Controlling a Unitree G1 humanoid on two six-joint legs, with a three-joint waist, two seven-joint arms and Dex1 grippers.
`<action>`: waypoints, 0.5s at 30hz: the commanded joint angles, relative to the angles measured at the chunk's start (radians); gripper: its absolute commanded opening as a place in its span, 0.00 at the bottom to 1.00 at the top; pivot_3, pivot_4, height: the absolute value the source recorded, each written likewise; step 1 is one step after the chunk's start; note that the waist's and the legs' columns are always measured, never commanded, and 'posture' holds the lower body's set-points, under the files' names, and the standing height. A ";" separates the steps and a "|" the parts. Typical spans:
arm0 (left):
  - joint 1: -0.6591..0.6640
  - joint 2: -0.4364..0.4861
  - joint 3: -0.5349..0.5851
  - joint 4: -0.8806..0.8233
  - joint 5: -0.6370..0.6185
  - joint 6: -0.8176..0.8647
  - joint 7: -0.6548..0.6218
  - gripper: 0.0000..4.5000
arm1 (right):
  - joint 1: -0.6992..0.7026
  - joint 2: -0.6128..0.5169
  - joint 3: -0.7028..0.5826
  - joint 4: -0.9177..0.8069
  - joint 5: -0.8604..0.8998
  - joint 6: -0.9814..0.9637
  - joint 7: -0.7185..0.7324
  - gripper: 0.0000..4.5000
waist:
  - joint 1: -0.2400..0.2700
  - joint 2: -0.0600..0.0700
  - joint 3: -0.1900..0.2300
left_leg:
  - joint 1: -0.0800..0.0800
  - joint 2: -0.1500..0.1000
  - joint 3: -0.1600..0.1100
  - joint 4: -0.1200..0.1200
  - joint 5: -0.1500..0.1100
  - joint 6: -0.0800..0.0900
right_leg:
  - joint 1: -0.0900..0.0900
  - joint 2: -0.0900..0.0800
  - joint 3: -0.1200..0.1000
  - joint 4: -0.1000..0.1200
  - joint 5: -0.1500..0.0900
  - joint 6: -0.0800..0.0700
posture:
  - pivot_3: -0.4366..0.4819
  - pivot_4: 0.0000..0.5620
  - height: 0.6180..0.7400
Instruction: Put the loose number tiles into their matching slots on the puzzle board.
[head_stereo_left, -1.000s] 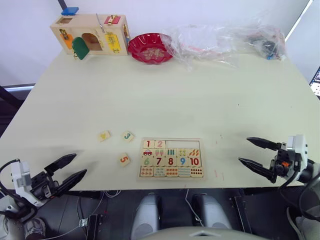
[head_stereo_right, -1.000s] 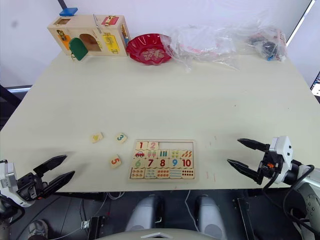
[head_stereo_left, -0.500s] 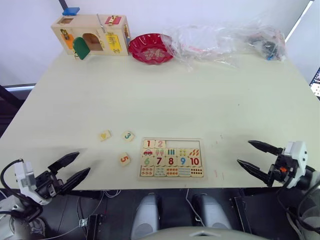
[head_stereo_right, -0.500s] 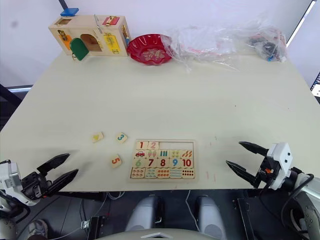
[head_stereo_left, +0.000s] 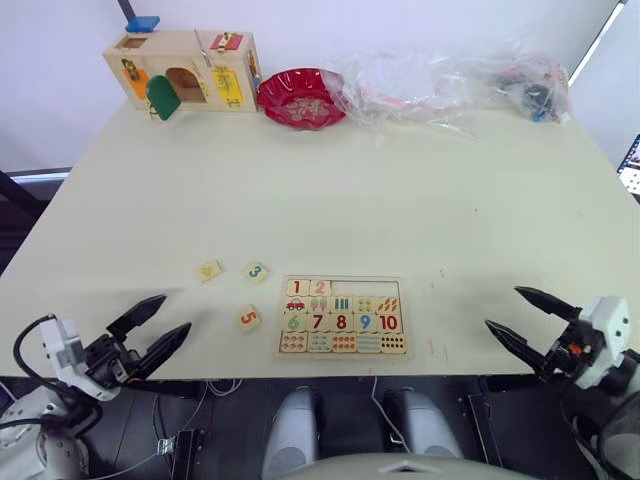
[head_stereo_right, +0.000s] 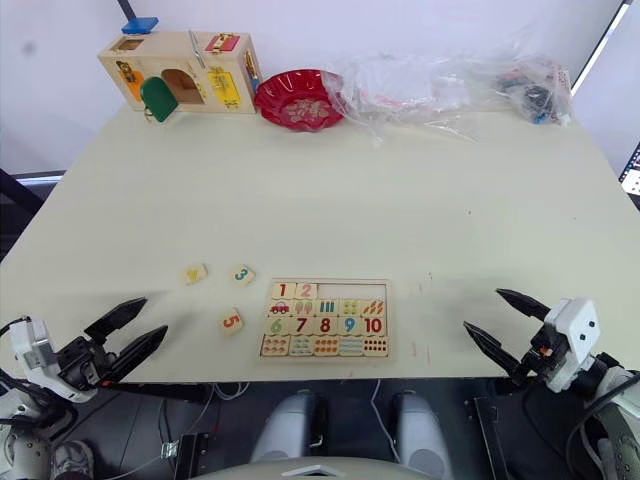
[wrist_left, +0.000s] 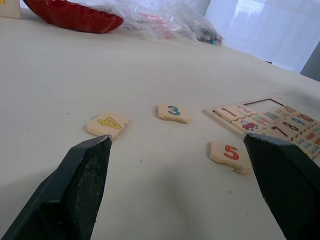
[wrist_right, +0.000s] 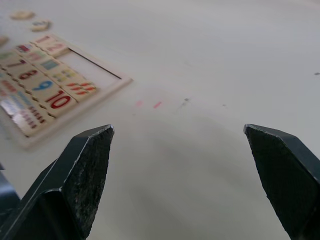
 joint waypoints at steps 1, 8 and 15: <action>0.008 0.036 0.029 -0.054 -0.034 0.039 0.011 1.00 | -0.025 0.021 0.003 -0.041 0.034 -0.070 0.020 0.97 | -0.001 0.000 0.000 | 0.000 0.000 0.000 0.000 0.000 0.000 | 0.000 0.000 0.000 0.000 0.000 0.000 | 0.48 0.27 1.00; -0.089 0.262 -0.033 -0.034 0.051 0.105 -0.045 1.00 | -0.046 -0.130 -0.020 -0.087 0.177 0.003 0.203 0.97 | 0.008 0.001 0.000 | 0.001 0.002 0.000 0.000 0.000 0.000 | 0.001 0.002 0.000 0.001 0.000 0.000 | 0.48 0.27 1.00; -0.251 0.426 -0.191 0.021 0.161 0.110 -0.174 1.00 | -0.103 -0.217 -0.021 -0.077 0.248 0.036 0.306 0.97 | 0.017 0.001 0.000 | -0.001 0.001 0.004 0.000 0.000 0.000 | 0.000 0.003 0.001 0.000 0.002 -0.004 | 0.48 0.27 1.00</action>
